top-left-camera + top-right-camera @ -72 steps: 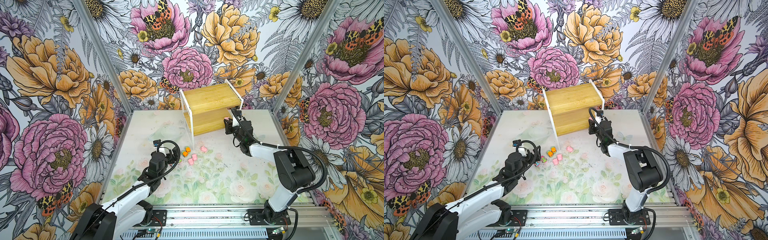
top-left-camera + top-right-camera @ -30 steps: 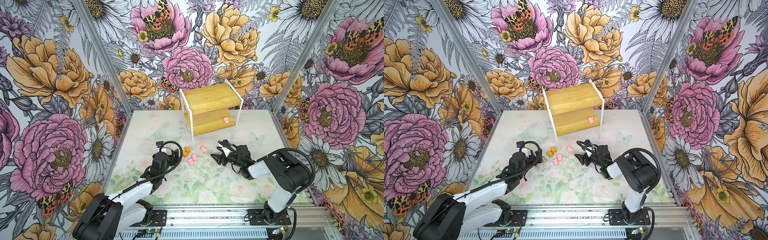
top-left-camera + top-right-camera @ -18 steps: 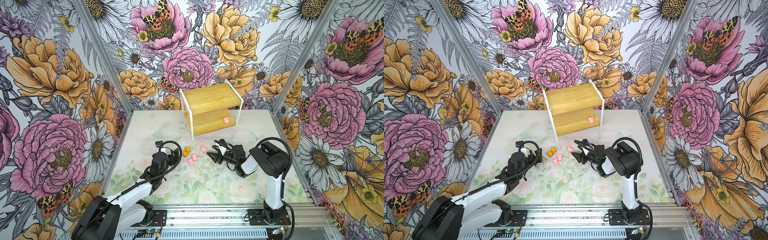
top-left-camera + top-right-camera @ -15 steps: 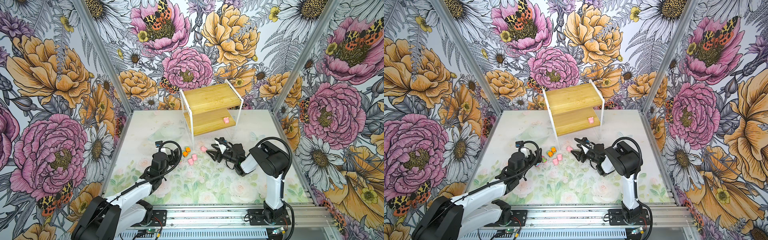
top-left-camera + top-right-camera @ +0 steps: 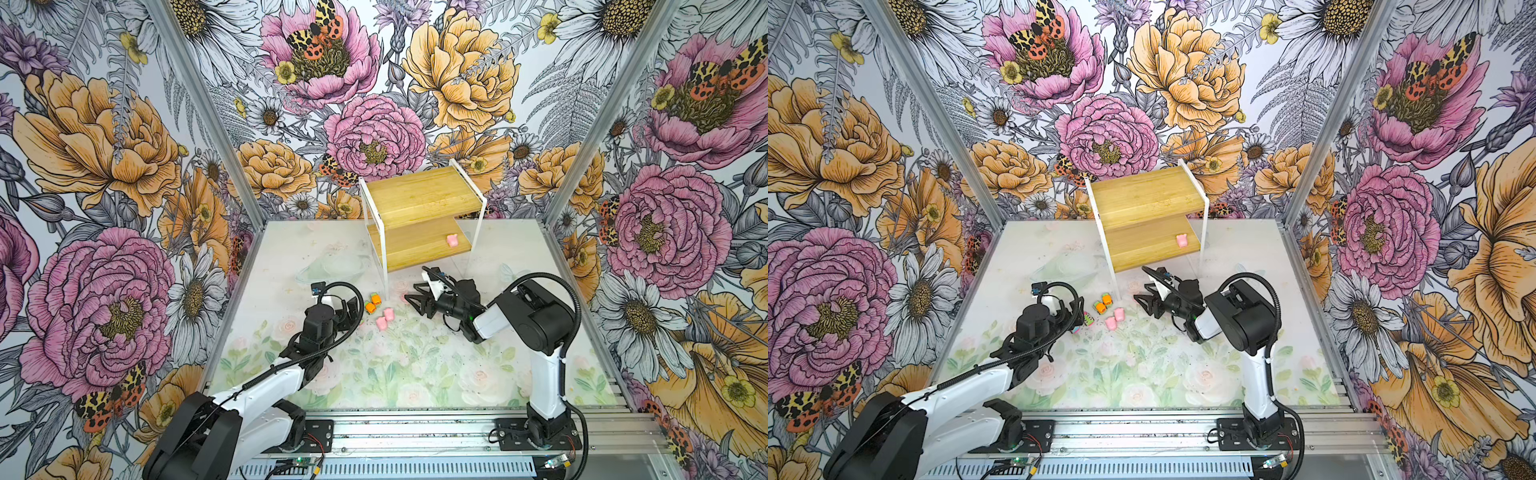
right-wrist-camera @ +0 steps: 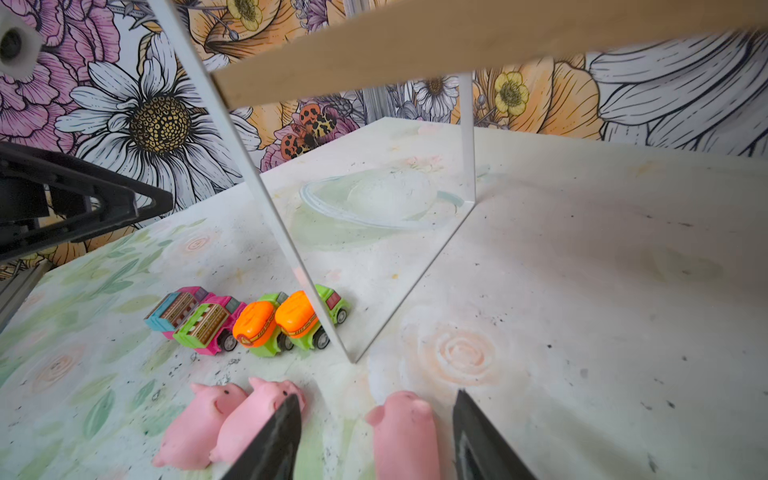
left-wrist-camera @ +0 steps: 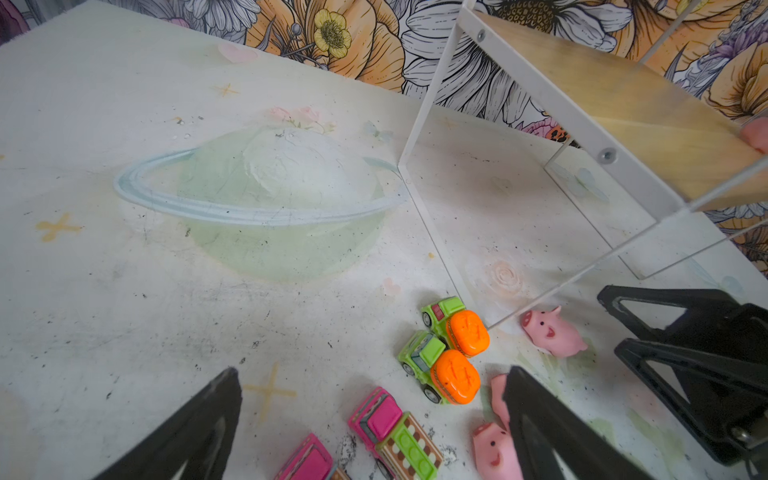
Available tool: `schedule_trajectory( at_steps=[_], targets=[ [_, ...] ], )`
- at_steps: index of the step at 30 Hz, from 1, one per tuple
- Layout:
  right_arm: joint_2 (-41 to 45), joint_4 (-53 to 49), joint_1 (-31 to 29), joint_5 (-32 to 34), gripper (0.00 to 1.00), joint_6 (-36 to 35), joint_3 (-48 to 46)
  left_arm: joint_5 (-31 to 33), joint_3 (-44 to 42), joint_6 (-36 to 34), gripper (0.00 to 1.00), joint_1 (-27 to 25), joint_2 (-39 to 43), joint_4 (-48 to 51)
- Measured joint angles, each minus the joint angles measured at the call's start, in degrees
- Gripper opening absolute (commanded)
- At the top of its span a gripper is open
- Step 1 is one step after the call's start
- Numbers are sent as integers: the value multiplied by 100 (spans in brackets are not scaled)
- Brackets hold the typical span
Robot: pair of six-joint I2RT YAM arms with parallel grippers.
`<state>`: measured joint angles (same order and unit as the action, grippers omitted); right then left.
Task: Place and organize the plastic toys onto the shelf
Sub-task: 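Lower the right gripper onto another pink pig and grasp it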
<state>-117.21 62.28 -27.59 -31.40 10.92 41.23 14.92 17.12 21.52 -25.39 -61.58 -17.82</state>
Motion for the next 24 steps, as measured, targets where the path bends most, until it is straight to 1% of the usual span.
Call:
schedule_trajectory(
  at_steps=[9, 16, 24],
  targets=[
    [-177, -328, -74, 33, 58, -136, 22, -111, 0, 2, 99, 0, -44, -42],
    [-286, -509, -96, 179, 58, -203, 179, -122, -44, 9, 99, 0, -42, -61],
    [-376, -595, -101, 286, 60, -286, 186, -120, -96, 20, 99, 0, -28, -61]
  ],
)
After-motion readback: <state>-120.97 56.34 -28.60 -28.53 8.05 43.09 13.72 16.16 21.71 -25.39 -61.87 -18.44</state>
